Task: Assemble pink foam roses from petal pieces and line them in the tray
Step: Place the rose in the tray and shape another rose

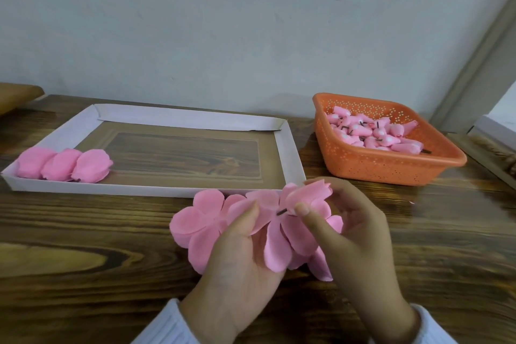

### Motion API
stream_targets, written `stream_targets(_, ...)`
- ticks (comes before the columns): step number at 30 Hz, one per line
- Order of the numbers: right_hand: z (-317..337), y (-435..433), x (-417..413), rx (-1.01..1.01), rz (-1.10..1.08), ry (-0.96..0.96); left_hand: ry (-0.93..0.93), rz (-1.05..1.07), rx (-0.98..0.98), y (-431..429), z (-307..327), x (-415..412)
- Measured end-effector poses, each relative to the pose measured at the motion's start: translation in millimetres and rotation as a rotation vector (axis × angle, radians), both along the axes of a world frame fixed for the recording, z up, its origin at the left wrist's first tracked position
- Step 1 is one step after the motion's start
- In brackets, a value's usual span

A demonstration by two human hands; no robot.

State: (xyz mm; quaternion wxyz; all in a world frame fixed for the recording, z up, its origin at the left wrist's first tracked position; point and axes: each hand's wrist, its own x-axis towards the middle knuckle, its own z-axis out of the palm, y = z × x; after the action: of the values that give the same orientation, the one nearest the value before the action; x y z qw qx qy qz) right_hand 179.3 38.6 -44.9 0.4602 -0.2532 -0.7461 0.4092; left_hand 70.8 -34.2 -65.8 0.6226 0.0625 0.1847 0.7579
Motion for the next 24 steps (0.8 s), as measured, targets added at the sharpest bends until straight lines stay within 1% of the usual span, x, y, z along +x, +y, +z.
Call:
stream_targets(3, -2.2, 1.2, 0.3, 0.012, -0.002, -0.014, 0.012, 0.000, 0.002, -0.2, 0.5, 0.3)
stream_targets(9, -8.4, 2.1, -0.5, 0.000, -0.015, -0.128, -0.002, -0.017, 0.046, -1.0, -0.3, 0.6)
stream_targets(13, -9.5, 2.2, -1.8, 0.092, -0.032, -0.159, -0.017, 0.012, 0.068, 1.1, -1.0, -1.6)
stream_targets(15, -9.3, 3.2, -2.3, 0.179, -0.054, -0.186, 0.046, 0.025, 0.066, 1.8, -2.0, -1.5)
stream_targets(18, -9.7, 2.7, -4.3, 0.313, -0.064, -0.236, 0.158, 0.048, 0.006, 2.3, -3.6, -0.3)
stream_targets(22, -9.4, -0.4, -4.4, 0.391, -0.045, -0.223, 0.226, 0.037, 0.009, 0.5, 1.7, -0.6)
stream_targets(24, -8.0, -1.6, -5.1, 0.419, -0.055, -0.227, 0.249, 0.065, 0.022, -1.1, 3.8, -0.7)
